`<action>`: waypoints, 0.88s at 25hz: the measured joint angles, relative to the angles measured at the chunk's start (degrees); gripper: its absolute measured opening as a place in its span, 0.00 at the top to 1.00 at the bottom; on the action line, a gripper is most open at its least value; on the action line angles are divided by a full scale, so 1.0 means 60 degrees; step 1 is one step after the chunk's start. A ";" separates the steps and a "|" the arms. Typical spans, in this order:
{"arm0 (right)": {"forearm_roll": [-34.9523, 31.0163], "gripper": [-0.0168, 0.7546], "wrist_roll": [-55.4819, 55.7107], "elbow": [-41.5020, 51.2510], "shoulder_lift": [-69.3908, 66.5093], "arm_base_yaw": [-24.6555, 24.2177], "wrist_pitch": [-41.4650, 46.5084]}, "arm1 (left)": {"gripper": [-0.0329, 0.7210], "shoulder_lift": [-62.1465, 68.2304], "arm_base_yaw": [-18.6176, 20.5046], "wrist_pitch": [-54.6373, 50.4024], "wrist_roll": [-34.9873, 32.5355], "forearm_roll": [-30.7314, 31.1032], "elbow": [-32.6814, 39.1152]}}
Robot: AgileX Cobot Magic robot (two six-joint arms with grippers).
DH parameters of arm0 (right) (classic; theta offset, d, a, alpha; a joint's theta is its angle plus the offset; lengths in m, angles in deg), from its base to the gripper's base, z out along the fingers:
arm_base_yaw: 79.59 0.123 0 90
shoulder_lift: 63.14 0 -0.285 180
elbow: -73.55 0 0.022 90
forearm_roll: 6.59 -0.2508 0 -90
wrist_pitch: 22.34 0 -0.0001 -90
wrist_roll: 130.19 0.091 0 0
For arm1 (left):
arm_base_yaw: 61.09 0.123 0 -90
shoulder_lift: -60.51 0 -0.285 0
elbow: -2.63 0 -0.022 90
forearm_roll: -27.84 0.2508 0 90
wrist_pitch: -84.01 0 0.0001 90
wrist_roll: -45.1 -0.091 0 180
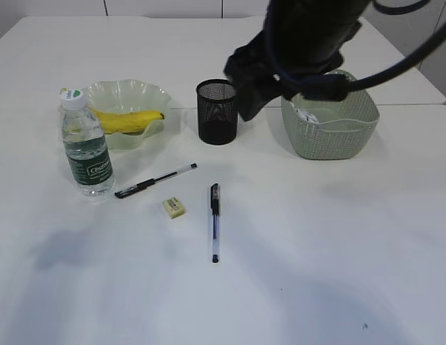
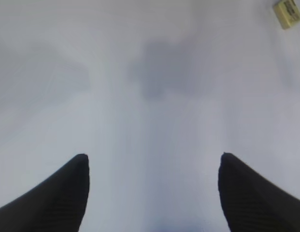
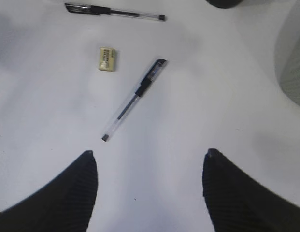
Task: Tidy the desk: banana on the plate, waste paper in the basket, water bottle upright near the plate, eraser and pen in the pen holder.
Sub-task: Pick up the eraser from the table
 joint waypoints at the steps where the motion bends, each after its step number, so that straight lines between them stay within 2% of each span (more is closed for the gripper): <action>1: 0.0003 0.33 0.0018 -0.0207 -0.0237 0.0193 0.0044 | 0.17 0.0000 0.0246 0.0018 0.0000 -0.0005 0.0000; 4: -0.0021 0.33 0.0227 -0.0923 -0.1098 0.0702 0.0107 | 0.17 0.0000 0.0732 -0.0022 0.0000 -0.0005 0.0000; 9: -0.0076 0.33 0.0662 -0.2374 -0.2750 0.1200 0.0532 | 0.17 0.0000 0.0836 -0.0065 0.0000 -0.0024 0.0000; 17: -0.0059 0.33 0.1181 -0.4543 -0.4993 0.1305 0.0577 | 0.17 0.0000 0.0836 -0.0065 0.0000 0.0029 0.0000; 22: -0.0041 0.33 0.1261 -0.4996 -0.5788 0.1305 0.0591 | 0.17 0.0000 0.0836 -0.0065 0.0000 0.0010 0.0000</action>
